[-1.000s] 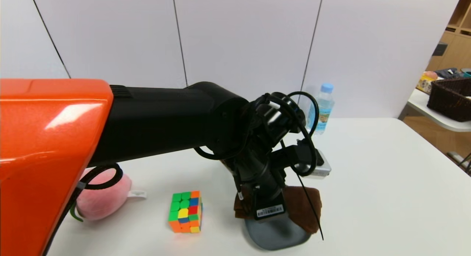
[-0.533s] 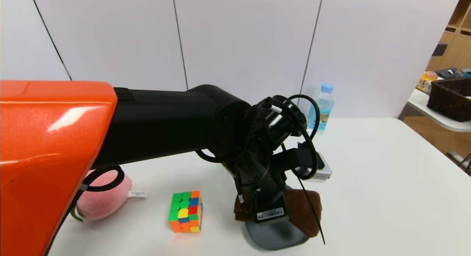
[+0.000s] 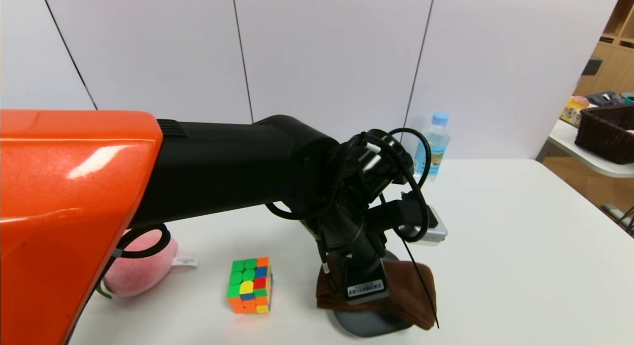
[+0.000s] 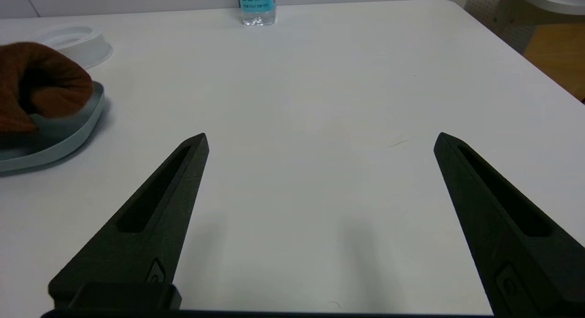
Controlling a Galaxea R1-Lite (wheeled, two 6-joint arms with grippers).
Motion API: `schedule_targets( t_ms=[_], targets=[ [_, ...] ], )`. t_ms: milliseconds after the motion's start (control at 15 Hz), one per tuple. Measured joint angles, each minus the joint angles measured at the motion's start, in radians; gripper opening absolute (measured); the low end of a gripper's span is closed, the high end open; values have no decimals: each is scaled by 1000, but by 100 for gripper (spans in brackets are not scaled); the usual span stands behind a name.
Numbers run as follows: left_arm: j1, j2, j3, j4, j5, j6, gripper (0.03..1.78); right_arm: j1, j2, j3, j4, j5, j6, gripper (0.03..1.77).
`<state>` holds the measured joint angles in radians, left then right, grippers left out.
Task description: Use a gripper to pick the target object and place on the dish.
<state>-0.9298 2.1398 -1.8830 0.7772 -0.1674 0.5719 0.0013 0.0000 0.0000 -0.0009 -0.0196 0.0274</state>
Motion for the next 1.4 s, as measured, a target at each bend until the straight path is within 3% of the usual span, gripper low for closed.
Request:
schedule_targets(
  t_ms=[267, 600, 1200, 1400],
  targets=[
    [0, 1, 1, -1, 0, 0, 125, 0, 0, 0, 0, 0, 0, 171],
    [1, -3, -4, -3, 0, -1, 146, 0, 0, 0, 0, 0, 0, 171],
    [7, -161, 0, -10, 2, -125, 163, 0, 0, 0, 0, 0, 0, 171],
    [35, -266, 79, -79, 7, -191, 165, 0, 0, 0, 0, 0, 0, 171]
  ],
)
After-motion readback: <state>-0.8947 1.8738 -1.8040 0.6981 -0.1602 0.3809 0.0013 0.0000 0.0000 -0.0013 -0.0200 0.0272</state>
